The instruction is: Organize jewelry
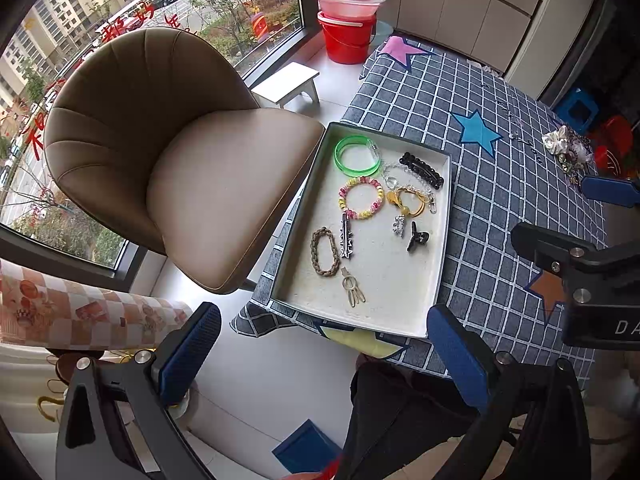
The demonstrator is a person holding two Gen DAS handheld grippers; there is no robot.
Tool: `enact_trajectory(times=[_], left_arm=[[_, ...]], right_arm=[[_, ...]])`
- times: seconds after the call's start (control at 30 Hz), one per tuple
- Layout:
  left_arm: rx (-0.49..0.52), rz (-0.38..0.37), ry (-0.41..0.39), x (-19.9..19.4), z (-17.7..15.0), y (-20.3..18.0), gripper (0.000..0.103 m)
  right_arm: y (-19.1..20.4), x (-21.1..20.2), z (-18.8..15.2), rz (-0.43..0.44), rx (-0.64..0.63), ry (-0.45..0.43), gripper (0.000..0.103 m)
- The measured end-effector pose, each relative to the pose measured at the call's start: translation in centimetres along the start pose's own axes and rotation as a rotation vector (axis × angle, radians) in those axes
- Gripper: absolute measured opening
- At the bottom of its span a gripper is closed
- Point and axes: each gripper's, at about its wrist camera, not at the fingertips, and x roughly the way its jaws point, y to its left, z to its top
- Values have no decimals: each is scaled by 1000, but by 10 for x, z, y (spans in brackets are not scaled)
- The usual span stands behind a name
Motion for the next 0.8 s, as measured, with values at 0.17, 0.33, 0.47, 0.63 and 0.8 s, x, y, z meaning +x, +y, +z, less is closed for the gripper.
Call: enact_trajectory(times=[0.17,0.33,0.47,0.63,0.8], left_arm=[[-4,1,3,3,0,2,103],[-3,1,3,3,0,1,103],[-3,2,2,3,0,1,103],[-3,2,3,3,0,0,103],[-2,2,3,3,0,1,103]], right_arm=[[0,0,0,1,-1,0,103],[0,0,0,0,-1,1,103],[0,0,0,0,-2,1,103],[0,0,1,1,-3,2,103],[0,0,1,1,-3,3,103]])
